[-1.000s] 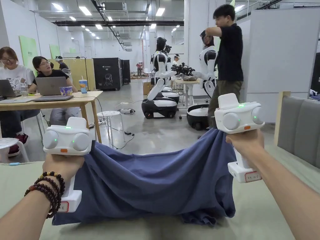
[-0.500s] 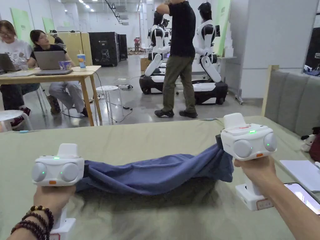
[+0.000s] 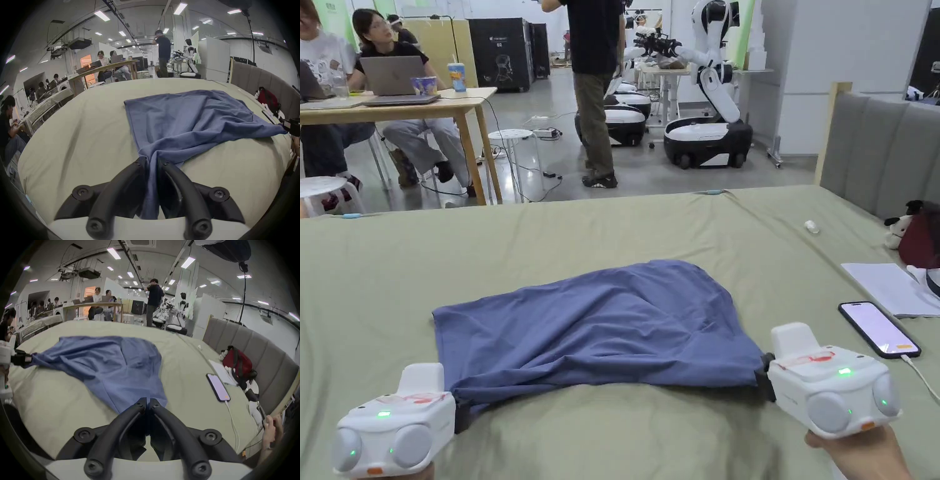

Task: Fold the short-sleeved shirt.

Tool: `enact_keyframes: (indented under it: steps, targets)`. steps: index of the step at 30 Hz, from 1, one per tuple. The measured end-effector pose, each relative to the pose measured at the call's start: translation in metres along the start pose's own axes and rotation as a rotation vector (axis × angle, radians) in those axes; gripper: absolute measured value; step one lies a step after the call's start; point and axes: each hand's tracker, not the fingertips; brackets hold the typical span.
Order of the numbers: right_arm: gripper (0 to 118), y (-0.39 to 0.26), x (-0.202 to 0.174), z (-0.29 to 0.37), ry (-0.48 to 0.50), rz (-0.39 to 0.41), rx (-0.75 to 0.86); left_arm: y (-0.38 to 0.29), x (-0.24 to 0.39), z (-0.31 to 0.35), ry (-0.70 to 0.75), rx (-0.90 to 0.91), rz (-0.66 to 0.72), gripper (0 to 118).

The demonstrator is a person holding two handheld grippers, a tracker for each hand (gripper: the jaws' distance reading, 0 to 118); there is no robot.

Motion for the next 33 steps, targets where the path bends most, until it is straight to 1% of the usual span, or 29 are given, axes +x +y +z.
enact_keyframes:
  steps: [3, 5, 6, 10, 12, 16, 17, 18, 19, 20, 21, 22, 23, 24, 26, 27, 28, 29, 30, 31, 33]
  targets:
    - [3, -0.025, 0.006, 0.004, 0.001, 0.036, -0.049, -0.012, -0.013, 0.006, -0.010, -0.003, -0.009, 12]
    - [3, -0.036, 0.012, 0.008, -0.007, 0.043, -0.073, -0.017, -0.020, 0.009, -0.007, 0.005, -0.017, 12]
    - [3, -0.045, 0.021, 0.000, -0.010, 0.038, -0.096, -0.020, -0.023, 0.011, -0.005, 0.012, -0.041, 12]
    - [3, -0.063, 0.031, 0.000, 0.005, 0.003, -0.152, -0.031, -0.027, 0.009, -0.029, -0.002, -0.074, 12]
    - [3, -0.069, 0.028, -0.007, 0.012, 0.009, -0.171, -0.038, -0.024, 0.006, -0.033, -0.010, -0.078, 12]
    - [3, -0.068, 0.019, -0.008, -0.009, 0.041, -0.171, -0.043, -0.020, 0.000, -0.013, -0.001, -0.069, 12]
    - [4, -0.066, 0.019, -0.008, -0.009, 0.051, -0.170, -0.043, -0.019, 0.000, -0.007, 0.003, -0.065, 16]
    - [9, -0.060, 0.017, 0.001, -0.007, 0.059, -0.169, -0.042, -0.018, 0.000, 0.015, 0.010, -0.065, 27]
    - [32, -0.057, 0.016, 0.004, -0.006, 0.062, -0.167, -0.042, -0.017, 0.001, 0.050, 0.016, -0.078, 54]
    - [68, -0.054, 0.015, 0.006, -0.025, 0.060, -0.156, -0.042, -0.017, 0.002, 0.079, 0.015, -0.091, 79]
    - [97, -0.051, 0.014, 0.009, -0.045, 0.062, -0.139, -0.041, -0.017, 0.002, 0.102, 0.006, -0.089, 105]
    - [118, -0.054, 0.019, 0.007, -0.045, 0.057, -0.127, -0.041, -0.018, 0.003, 0.094, 0.005, -0.079, 118]
    - [117, -0.052, 0.018, 0.010, -0.042, 0.049, -0.113, -0.041, -0.019, 0.009, 0.077, 0.035, -0.047, 114]
    - [111, -0.049, 0.017, 0.018, -0.028, 0.046, -0.072, -0.041, -0.020, 0.016, 0.083, 0.044, -0.038, 114]
    - [100, -0.049, 0.016, 0.015, -0.009, 0.022, -0.075, -0.039, -0.019, 0.024, 0.094, 0.038, -0.032, 113]
    - [87, -0.048, 0.013, 0.017, -0.004, 0.015, -0.074, -0.037, -0.018, 0.029, 0.087, 0.035, -0.025, 105]
    - [56, -0.047, 0.011, 0.019, 0.005, 0.011, -0.068, -0.037, -0.015, 0.034, 0.077, 0.039, -0.012, 83]
    - [26, -0.046, 0.008, 0.018, 0.012, 0.014, -0.068, -0.037, -0.013, 0.038, 0.073, 0.043, -0.004, 54]
    - [3, -0.045, 0.004, 0.014, 0.012, 0.020, -0.070, -0.037, -0.012, 0.042, 0.073, 0.047, 0.001, 20]
    - [0, -0.045, 0.002, 0.012, 0.009, 0.031, -0.073, -0.036, -0.010, 0.043, 0.079, 0.047, 0.001, 0]
    - [0, -0.043, 0.000, 0.009, 0.005, 0.036, -0.070, -0.036, -0.008, 0.046, 0.113, 0.030, 0.006, 0]
